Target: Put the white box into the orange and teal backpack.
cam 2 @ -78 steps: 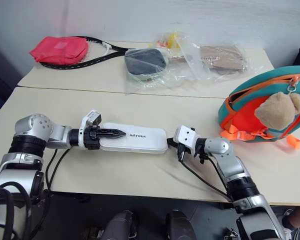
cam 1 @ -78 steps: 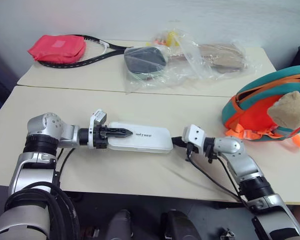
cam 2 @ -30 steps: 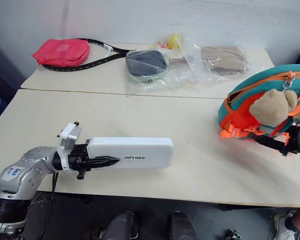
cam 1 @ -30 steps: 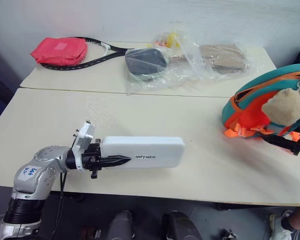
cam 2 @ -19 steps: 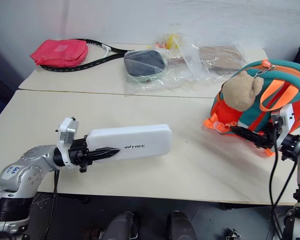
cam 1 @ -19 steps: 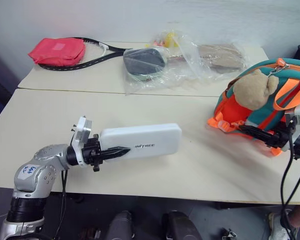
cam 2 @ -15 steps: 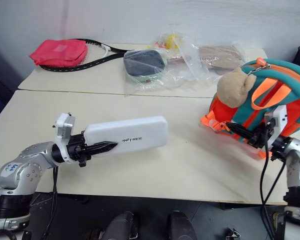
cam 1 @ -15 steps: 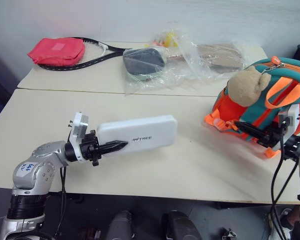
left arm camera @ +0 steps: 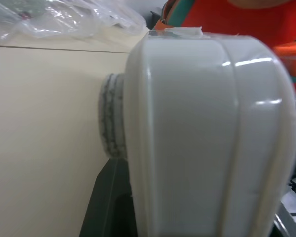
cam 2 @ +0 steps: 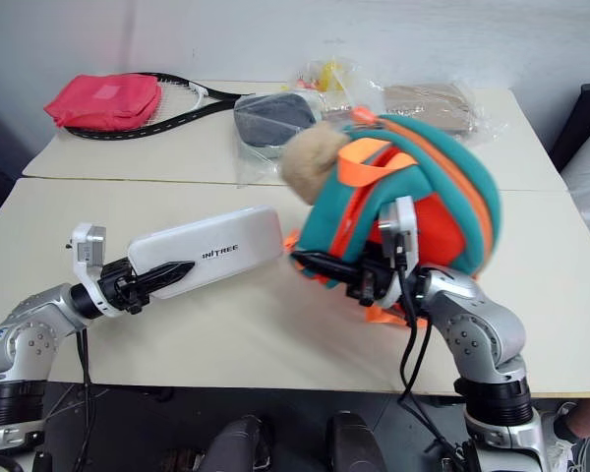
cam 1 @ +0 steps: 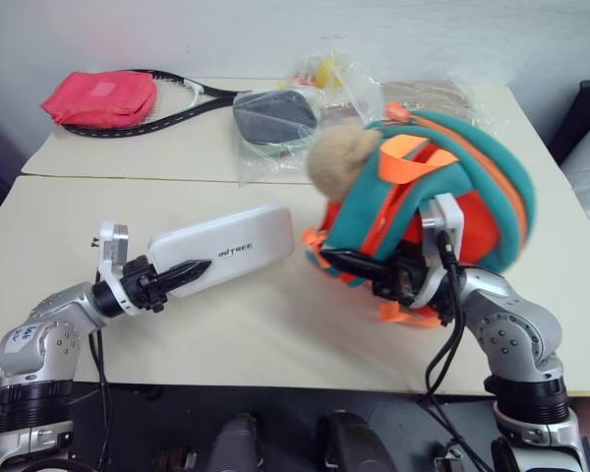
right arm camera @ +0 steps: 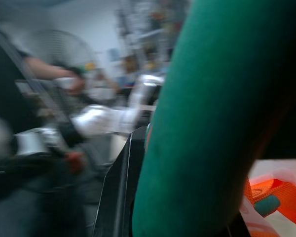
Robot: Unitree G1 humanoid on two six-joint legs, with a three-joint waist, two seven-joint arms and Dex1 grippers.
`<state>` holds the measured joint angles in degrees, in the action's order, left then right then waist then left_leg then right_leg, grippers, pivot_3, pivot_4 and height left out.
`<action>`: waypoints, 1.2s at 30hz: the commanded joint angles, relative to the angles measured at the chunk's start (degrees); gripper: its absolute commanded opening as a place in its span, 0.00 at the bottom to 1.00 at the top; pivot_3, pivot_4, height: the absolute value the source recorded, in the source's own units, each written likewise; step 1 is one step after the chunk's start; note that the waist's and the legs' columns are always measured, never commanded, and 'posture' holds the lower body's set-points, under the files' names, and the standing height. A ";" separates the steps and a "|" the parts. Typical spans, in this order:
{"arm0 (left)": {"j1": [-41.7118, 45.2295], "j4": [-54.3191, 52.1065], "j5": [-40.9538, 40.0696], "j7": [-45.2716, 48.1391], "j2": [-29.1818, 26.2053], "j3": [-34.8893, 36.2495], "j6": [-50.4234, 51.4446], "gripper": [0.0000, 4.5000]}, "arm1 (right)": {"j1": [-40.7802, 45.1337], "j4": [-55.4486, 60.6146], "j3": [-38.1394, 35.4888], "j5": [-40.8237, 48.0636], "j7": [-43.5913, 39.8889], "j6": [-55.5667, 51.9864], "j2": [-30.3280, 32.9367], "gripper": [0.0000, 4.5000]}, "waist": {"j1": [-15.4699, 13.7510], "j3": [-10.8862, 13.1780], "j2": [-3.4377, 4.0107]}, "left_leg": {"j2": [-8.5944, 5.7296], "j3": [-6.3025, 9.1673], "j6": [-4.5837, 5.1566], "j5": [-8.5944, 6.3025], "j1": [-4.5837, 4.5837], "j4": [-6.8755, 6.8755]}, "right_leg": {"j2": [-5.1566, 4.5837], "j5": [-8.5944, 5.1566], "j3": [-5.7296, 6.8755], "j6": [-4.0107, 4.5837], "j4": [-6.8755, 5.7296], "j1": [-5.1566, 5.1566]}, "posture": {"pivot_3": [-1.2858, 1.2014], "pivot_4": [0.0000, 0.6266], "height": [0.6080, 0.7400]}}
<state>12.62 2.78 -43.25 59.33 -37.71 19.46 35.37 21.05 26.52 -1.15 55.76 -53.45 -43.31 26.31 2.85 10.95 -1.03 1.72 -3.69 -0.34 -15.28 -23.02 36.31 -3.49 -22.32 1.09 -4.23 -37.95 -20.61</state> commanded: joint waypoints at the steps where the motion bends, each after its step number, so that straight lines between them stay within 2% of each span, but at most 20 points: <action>1: -2.37 -3.47 -1.28 -0.33 -0.72 3.92 -1.71 0.28 | -3.83 5.75 -0.48 6.61 -4.78 -5.36 6.66 0.03 | -0.16 -0.03 -0.07 | -0.03 0.01 0.06 -0.04 -0.05 0.02 | -0.03 0.00 0.01 0.00 0.04 0.01 | 0.52 0.24 1.00; 3: -3.78 -5.19 -1.98 -0.59 -0.77 5.25 -1.80 0.28 | -5.85 5.95 -1.24 7.38 -8.07 -6.96 11.77 0.03 | -0.55 -0.03 -0.10 | -0.07 0.04 0.22 -0.13 -0.09 0.09 | -0.08 0.01 0.02 -0.01 0.13 0.04 | 0.52 0.24 1.00; 5: -5.31 -7.53 -2.06 -1.02 -1.33 6.65 -2.08 0.28 | -6.11 4.10 -2.21 6.69 -8.97 -6.34 14.27 0.03 | -0.95 -0.03 -0.16 | -0.11 0.03 0.48 -0.28 -0.13 0.13 | -0.14 0.04 0.02 -0.07 0.22 0.08 | 0.52 0.24 1.00; 9: -8.13 -14.69 -6.54 -0.83 -4.51 12.70 0.28 0.28 | -4.49 -1.46 -3.72 2.03 -8.52 -2.92 15.31 0.03 | -0.74 -0.01 -0.37 | -0.06 0.06 0.51 -0.31 -0.11 0.23 | -0.11 0.04 0.03 -0.07 0.31 0.06 | 0.52 0.24 1.00; 14: -10.41 -23.25 -12.96 -2.01 -7.22 16.84 3.77 0.28 | -4.66 -5.21 -4.35 -0.63 -9.87 -1.58 16.43 0.03 | -1.12 -0.01 -0.36 | -0.07 0.13 0.41 -0.25 -0.07 0.13 | -0.12 0.03 0.08 -0.05 0.25 0.05 | 0.52 0.24 1.00; 17: -8.24 -24.97 -14.18 -3.77 -7.46 16.63 3.33 0.28 | -4.81 -6.39 -3.75 -1.49 -11.82 -2.03 17.89 0.03 | -1.41 0.00 -0.37 | -0.09 0.15 0.43 -0.26 -0.10 0.13 | -0.13 0.03 0.10 -0.05 0.31 0.09 | 0.52 0.24 1.00; 23: -0.75 -23.64 -9.72 -6.99 -4.78 11.48 -2.48 0.28 | -5.99 -7.16 -1.98 -5.00 -15.20 -0.83 20.24 0.03 | -1.33 -0.01 -0.37 | -0.11 0.14 0.47 -0.24 -0.09 0.18 | -0.09 0.04 0.12 -0.07 0.29 0.13 | 0.52 0.24 1.00; 26: -0.21 -24.88 -11.48 -4.08 -5.90 9.36 -1.45 0.28 | -6.83 -7.00 -2.50 -5.08 -14.74 -0.79 19.71 0.03 | -1.14 -0.01 -0.37 | -0.09 0.11 0.43 -0.22 -0.10 0.18 | -0.06 0.04 0.10 -0.08 0.28 0.11 | 0.52 0.24 1.00; 29: -0.70 -26.21 -11.43 0.92 -9.45 6.77 -0.46 0.28 | -7.58 -6.80 -2.77 -5.52 -14.64 -0.33 19.42 0.03 | -1.14 -0.01 -0.37 | -0.07 0.08 0.22 -0.10 -0.10 0.19 | -0.02 0.05 0.08 -0.08 0.27 0.09 | 0.52 0.24 1.00; 33: 1.97 -24.64 -15.80 1.09 -11.10 8.39 1.56 0.28 | -8.06 -6.77 -3.14 -5.76 -14.19 0.23 18.78 0.03 | -1.26 -0.01 -0.37 | -0.07 0.10 0.33 -0.15 -0.10 0.20 | -0.03 0.04 0.07 -0.08 0.28 0.11 | 0.52 0.24 1.00; 36: 2.87 -22.12 -20.53 -0.93 -12.06 12.68 4.56 0.28 | -8.42 -6.69 -3.24 -5.88 -13.98 0.69 18.58 0.03 | -1.26 -0.01 -0.37 | -0.07 0.12 0.34 -0.15 -0.10 0.20 | -0.03 0.04 0.07 -0.08 0.27 0.10 | 0.52 0.24 1.00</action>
<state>14.39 -19.32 -59.36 58.78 -48.52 28.08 39.21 12.92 18.67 -2.72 49.47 -67.31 -43.68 44.97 1.59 10.95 -1.40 1.65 -3.56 0.00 -15.43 -23.13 36.51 -3.52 -22.28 1.17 -4.31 -37.68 -20.51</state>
